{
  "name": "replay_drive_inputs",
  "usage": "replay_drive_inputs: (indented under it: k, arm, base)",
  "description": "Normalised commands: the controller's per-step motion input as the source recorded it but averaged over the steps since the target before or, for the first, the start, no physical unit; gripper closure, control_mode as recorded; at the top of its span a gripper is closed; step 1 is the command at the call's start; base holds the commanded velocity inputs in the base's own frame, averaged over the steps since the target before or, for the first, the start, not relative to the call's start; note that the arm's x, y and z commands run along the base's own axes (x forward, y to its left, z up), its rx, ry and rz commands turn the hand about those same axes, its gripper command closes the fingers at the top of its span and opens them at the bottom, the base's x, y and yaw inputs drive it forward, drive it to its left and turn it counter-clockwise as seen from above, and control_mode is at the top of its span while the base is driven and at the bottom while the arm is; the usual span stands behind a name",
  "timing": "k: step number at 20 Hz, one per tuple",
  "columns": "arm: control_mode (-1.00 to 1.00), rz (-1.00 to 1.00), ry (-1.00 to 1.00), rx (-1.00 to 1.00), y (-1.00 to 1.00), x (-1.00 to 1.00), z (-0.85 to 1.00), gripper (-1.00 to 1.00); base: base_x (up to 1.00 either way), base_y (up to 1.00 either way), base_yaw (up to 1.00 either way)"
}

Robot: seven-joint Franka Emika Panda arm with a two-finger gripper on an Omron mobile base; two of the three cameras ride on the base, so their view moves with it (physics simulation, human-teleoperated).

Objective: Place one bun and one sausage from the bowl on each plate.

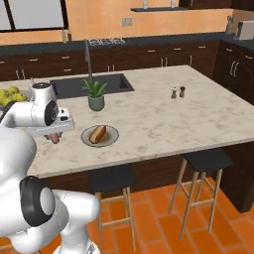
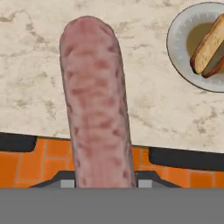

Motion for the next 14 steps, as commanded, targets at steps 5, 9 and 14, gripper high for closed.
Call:
replay_drive_inputs:
  k: [5, 9, 14]
  arm:
    - [1.0, 0.0, 0.0, 0.0, 0.0, 0.0, 0.0, 1.0]
    - [-1.0, -0.05, 0.08, 0.05, -0.05, 0.5, -0.11, 1.0]
    - [-1.0, -0.49, 0.19, 0.12, -0.62, 0.82, -0.43, 1.0]
  base:
    - [0.98, 0.0, -0.03]
    - [0.5, 0.0, 0.0]
    - [0.0, 0.0, 0.0]
